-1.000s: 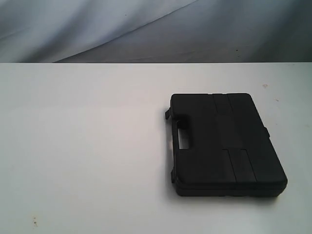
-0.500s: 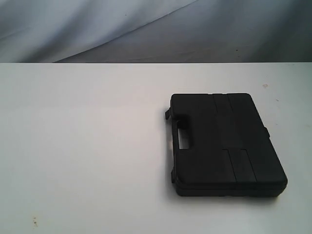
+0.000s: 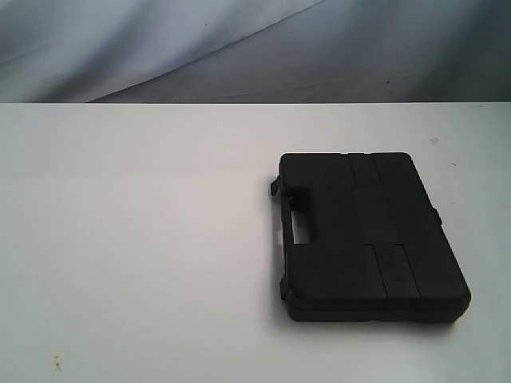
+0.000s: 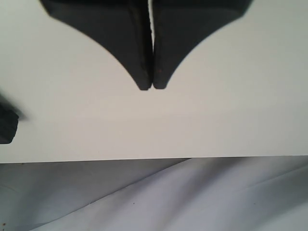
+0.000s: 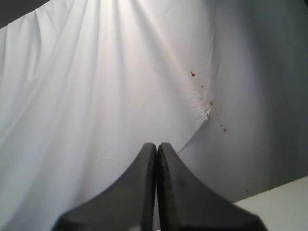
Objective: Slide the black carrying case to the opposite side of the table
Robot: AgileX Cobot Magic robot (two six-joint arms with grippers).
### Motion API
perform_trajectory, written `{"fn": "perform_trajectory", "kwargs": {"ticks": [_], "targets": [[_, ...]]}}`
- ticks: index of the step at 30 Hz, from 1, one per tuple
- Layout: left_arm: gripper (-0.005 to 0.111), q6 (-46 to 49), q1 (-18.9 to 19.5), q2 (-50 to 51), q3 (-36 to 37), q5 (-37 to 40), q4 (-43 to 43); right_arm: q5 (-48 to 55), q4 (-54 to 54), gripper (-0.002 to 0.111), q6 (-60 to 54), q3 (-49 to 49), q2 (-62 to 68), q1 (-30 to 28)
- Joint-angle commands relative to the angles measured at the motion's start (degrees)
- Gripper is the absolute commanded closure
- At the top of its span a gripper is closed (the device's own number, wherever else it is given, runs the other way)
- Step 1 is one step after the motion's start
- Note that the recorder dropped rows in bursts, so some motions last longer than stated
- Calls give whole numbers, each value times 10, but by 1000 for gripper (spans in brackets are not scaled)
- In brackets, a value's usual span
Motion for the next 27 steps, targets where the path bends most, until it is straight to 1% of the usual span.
{"fn": "perform_trajectory", "kwargs": {"ticks": [1,6,8,10,14,18,19,22,27], "targets": [[107,0,1,-1,2,-1,-5,-5,-134,108,20,-54,-2,-4],[107,0,1,-1,2,-1,-5,-4,-331,108,20,-131,-2,-4],[107,0,1,-1,2,-1,-5,-4,-378,108,20,-158,-2,-4],[107,0,1,-1,2,-1,-5,-3,-402,108,20,-182,-2,-4],[107,0,1,-1,2,-1,-5,13,-412,108,19,-227,-2,-4],[107,0,1,-1,2,-1,-5,89,-412,108,-28,-280,22,-4],[107,0,1,-1,2,-1,-5,112,-412,108,-48,-295,38,-4],[107,0,1,-1,2,-1,-5,206,-411,108,-57,-349,96,-4],[107,0,1,-1,2,-1,-5,377,-352,108,-57,-449,201,-4]]}}
